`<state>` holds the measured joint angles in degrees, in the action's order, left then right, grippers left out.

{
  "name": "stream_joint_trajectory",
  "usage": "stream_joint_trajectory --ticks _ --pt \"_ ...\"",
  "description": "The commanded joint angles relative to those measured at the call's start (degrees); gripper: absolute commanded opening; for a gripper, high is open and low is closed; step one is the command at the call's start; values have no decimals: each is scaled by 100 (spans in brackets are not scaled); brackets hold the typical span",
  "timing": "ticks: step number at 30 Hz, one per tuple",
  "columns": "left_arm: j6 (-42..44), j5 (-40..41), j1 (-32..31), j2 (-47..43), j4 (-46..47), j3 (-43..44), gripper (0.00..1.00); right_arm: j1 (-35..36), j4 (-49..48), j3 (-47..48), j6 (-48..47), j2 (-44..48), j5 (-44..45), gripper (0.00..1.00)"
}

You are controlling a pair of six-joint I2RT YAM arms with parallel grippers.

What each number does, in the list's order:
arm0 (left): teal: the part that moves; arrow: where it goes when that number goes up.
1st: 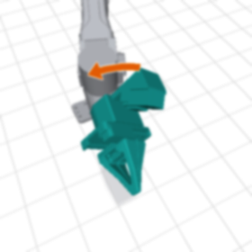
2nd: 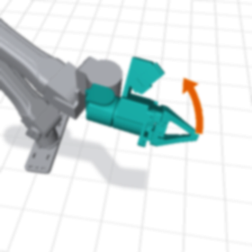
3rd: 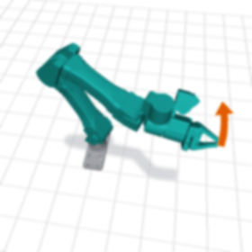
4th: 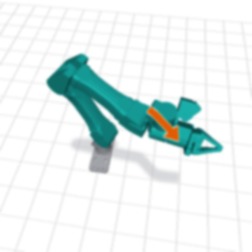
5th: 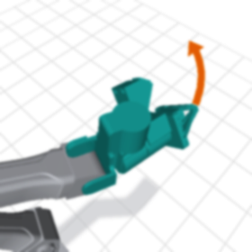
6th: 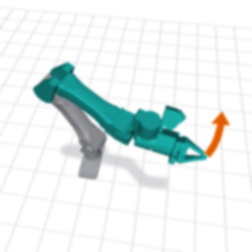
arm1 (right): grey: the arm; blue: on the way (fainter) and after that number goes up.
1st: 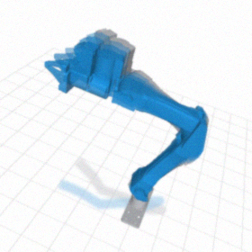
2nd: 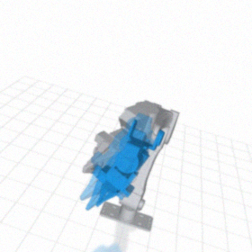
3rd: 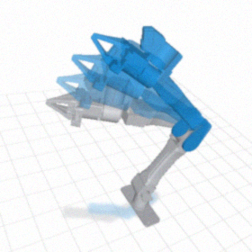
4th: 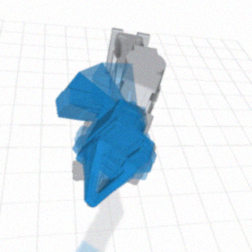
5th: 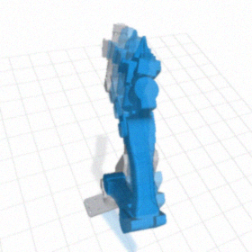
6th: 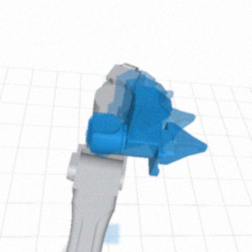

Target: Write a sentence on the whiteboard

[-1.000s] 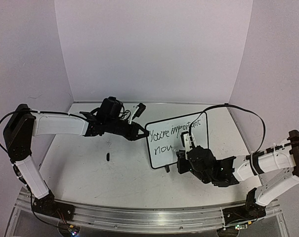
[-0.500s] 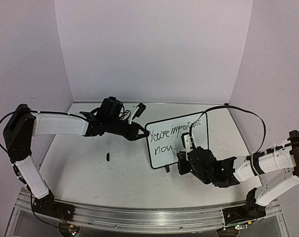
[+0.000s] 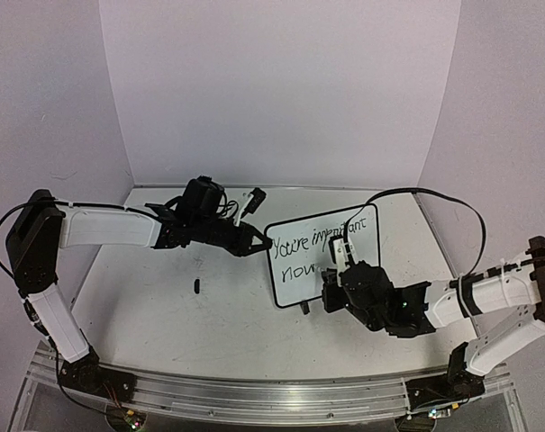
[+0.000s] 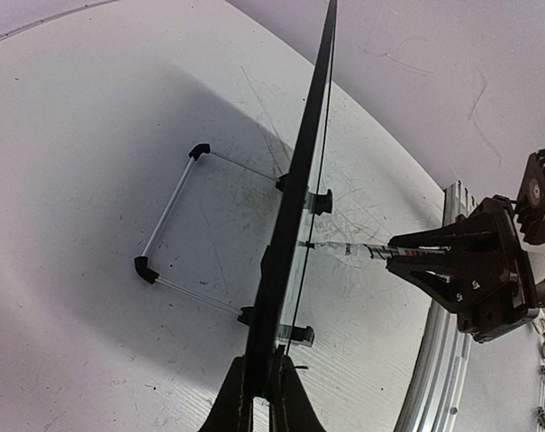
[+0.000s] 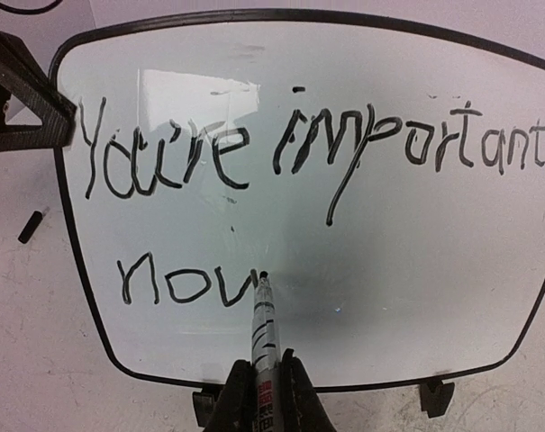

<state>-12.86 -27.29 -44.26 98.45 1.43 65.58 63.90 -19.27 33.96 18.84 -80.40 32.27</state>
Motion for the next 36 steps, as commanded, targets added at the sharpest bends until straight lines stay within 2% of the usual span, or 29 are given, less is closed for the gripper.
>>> stream_joint_trajectory --ticks 1,13,19,36 --pt "251 288 30 -37 -73 174 0 -88 -95 253 -195 94 319 0" --pt "257 290 28 -45 -73 174 0 -154 -42 230 -219 246 148 0" --pt "260 312 27 -57 -73 174 0 -150 171 -229 83 689 -217 0" --pt "267 304 29 -43 -73 175 0 -165 -143 -149 24 211 -269 0"
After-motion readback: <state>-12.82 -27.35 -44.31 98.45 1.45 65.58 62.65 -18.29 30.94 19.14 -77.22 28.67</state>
